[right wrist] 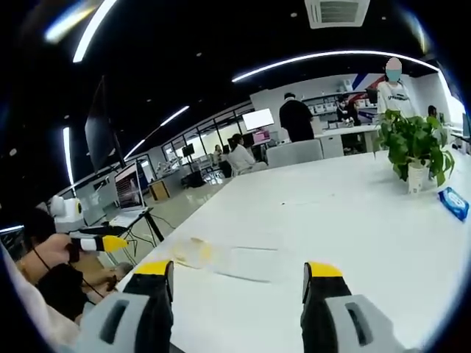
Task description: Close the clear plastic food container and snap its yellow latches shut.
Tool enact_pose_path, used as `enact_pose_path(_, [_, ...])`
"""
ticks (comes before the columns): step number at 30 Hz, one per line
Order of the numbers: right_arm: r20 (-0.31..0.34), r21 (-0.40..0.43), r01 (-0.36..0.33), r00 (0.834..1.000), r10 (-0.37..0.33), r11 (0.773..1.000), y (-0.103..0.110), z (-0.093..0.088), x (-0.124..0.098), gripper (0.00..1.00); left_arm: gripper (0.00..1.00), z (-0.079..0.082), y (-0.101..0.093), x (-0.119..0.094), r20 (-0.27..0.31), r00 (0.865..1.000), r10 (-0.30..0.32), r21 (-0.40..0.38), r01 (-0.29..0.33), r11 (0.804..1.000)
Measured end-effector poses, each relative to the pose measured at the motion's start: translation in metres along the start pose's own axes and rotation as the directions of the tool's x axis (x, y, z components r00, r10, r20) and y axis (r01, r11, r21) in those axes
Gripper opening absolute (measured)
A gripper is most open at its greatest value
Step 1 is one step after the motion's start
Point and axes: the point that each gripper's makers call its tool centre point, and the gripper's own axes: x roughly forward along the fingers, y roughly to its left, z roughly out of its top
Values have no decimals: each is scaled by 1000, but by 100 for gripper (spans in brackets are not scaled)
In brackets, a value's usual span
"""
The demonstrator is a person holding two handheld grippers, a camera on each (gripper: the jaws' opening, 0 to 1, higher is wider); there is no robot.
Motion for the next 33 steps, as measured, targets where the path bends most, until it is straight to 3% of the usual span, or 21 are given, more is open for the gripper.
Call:
enact_pose_path(20, [-44,38,-1,999,3,999,-1,-5,36,71,80,-11,22,22,-37,999,-12,-47,10,999])
enact_pose_path(33, [-39,42,28,999,-26,999,-25,6,58,70,79,-10,32,49,-67,998,-22,-30,20,999])
